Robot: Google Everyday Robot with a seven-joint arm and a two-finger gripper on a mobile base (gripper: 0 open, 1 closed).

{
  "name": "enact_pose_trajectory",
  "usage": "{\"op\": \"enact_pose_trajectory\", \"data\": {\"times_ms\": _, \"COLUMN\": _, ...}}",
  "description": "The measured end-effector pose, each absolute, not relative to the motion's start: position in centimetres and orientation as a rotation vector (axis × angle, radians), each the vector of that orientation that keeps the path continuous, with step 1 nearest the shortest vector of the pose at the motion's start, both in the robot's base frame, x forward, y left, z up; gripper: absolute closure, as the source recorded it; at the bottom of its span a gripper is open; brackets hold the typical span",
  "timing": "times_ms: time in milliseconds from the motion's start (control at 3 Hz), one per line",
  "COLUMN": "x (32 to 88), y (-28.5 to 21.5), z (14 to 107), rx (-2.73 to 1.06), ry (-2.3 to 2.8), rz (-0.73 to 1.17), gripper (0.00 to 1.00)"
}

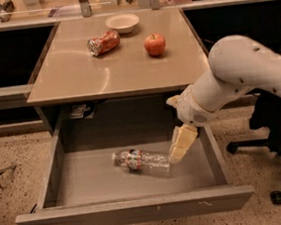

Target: Pick water bottle from top drawer and place on counter

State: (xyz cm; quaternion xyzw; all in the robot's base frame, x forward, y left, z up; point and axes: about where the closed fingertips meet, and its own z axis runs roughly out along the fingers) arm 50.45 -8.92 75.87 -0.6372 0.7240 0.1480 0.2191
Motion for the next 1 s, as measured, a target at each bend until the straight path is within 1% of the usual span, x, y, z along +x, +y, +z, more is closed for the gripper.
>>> {"op": "enact_pose_trajectory", "data": {"times_ms": 333, "x": 52.1, "y": -7.2, "z": 71.8, "rx": -1.768, "ry": 1.969, "rz": 0.521, "gripper": 0.00}}
{"op": "enact_pose_trajectory", "data": {"times_ms": 667, "x": 52.1, "y": -7.2, "z": 71.8, "rx": -1.768, "ry": 1.969, "rz": 0.521, "gripper": 0.00}}
{"op": "enact_pose_trajectory", "data": {"times_ms": 1000, "x": 51.7, "y": -6.1, "z": 71.0, "rx": -1.766, "ry": 1.953, "rz": 0.549, "gripper": 0.00}}
